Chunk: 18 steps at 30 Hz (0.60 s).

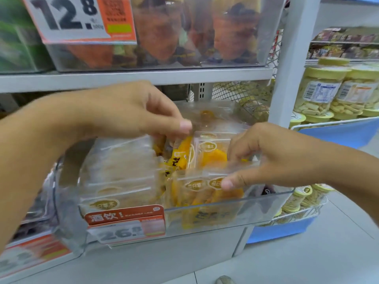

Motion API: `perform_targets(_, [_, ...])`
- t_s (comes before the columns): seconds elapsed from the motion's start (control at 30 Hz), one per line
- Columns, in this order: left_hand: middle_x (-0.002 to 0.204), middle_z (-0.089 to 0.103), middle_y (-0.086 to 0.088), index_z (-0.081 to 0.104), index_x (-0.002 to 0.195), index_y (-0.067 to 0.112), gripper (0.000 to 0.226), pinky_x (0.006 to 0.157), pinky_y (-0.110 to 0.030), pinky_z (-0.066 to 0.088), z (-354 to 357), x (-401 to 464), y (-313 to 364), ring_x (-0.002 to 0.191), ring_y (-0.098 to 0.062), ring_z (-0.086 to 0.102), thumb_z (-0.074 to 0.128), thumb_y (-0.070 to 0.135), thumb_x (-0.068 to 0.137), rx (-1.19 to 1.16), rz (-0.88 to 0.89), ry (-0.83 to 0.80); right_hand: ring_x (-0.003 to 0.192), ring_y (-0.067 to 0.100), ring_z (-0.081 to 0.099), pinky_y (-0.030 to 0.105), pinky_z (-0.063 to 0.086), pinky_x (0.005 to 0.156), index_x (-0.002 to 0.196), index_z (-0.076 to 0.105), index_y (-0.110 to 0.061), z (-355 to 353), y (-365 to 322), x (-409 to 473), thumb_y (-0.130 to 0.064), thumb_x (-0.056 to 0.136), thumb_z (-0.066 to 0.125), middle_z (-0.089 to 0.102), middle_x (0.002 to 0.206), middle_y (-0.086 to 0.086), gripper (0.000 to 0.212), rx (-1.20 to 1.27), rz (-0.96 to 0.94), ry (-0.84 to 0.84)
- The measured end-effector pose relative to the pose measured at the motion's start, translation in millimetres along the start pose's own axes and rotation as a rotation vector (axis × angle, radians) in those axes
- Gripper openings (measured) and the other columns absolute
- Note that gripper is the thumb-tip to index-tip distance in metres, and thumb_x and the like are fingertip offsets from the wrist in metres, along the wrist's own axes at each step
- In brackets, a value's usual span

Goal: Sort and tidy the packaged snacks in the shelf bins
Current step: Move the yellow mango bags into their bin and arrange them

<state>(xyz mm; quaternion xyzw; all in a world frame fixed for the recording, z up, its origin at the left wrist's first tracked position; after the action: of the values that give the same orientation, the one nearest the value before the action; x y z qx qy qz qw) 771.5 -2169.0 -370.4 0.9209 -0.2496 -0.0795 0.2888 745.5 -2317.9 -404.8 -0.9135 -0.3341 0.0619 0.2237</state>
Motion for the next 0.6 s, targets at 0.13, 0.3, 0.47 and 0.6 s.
perform_targets(0.13, [0.079, 0.073, 0.021, 0.079, 0.090, 0.034, 0.019, 0.085, -0.031, 0.056, 1, 7, -21, 0.077, 0.006, 0.065, 0.069, 0.050, 0.087, 0.403, -0.108, 0.097, 0.063, 0.010, 0.066, 0.023, 0.052, 0.065, 0.069, 0.076, -0.012, -5, 13, 28, -0.061, 0.093, 0.043, 0.072, 0.069, 0.000, 0.065, 0.128, 0.160, -0.044])
perform_targets(0.3, [0.097, 0.070, 0.018, 0.071, 0.114, 0.028, 0.054, 0.086, -0.027, 0.054, 23, 15, -30, 0.088, -0.001, 0.064, 0.079, 0.059, 0.071, 0.453, -0.179, 0.017, 0.089, 0.013, 0.067, 0.035, 0.058, 0.079, 0.111, 0.064, -0.026, 9, 7, 88, -0.033, 0.073, 0.086, 0.067, 0.106, -0.004, 0.044, -0.235, 0.108, -0.042])
perform_targets(0.47, [0.101, 0.068, 0.022, 0.065, 0.123, 0.033, 0.076, 0.093, -0.028, 0.054, 30, 11, -35, 0.093, 0.002, 0.063, 0.083, 0.065, 0.057, 0.376, -0.223, -0.132, 0.077, -0.010, 0.063, 0.018, 0.053, 0.066, 0.120, 0.066, -0.028, 5, 1, 98, -0.014, 0.075, 0.082, 0.067, 0.113, -0.008, 0.050, -0.336, 0.047, -0.005])
perform_targets(0.6, [0.125, 0.059, 0.022, 0.053, 0.139, 0.034, 0.095, 0.103, -0.030, 0.048, 37, 6, -43, 0.111, -0.002, 0.058, 0.079, 0.071, 0.056, 0.370, -0.256, -0.220, 0.068, -0.003, 0.060, 0.014, 0.046, 0.065, 0.081, 0.078, -0.029, 25, 9, 86, -0.009, 0.083, 0.068, 0.068, 0.074, -0.017, 0.022, -0.386, 0.048, -0.124])
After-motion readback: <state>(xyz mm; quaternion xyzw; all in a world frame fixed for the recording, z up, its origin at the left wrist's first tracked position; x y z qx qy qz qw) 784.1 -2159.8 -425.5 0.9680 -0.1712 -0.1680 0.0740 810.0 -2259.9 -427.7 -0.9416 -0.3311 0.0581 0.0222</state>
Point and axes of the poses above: each hand's wrist, its own x-axis towards the middle knuckle, its own z-axis out of the palm, y = z × x, the point moved 10 cm from there along x, towards the middle knuckle
